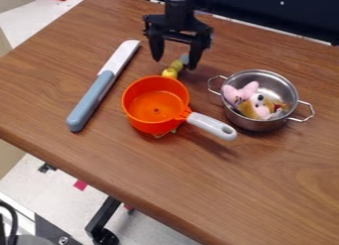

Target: Gethe yellow knife out of the red pot

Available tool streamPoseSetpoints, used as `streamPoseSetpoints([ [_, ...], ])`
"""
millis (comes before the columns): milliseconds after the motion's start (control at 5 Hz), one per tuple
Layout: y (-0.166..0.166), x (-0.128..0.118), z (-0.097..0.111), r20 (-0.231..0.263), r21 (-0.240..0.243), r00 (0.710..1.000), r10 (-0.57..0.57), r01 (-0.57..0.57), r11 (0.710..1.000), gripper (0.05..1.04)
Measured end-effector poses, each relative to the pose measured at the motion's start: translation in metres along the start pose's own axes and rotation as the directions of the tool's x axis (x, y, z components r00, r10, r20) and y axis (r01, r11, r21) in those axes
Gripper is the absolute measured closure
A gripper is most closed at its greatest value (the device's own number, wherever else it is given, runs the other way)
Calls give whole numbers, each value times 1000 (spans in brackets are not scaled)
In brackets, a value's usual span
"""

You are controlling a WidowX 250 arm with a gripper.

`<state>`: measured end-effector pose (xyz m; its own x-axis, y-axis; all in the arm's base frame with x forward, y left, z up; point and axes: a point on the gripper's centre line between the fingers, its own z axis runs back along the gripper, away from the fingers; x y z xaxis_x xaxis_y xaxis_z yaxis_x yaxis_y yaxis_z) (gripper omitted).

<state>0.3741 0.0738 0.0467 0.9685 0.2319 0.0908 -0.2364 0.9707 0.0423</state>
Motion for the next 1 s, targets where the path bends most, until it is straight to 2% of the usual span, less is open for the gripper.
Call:
streamPoseSetpoints([
  [200, 1, -1, 15, 7, -20, 1000, 10, -10, 1000, 85],
  [600, -17, 8, 47, 117, -32, 982, 151, -148, 988, 85],
  [800, -47, 12, 67, 108, -74, 982, 154, -147, 986, 85],
  [1000, -72, 12, 79, 114, -77, 981, 157, -148, 986, 85],
])
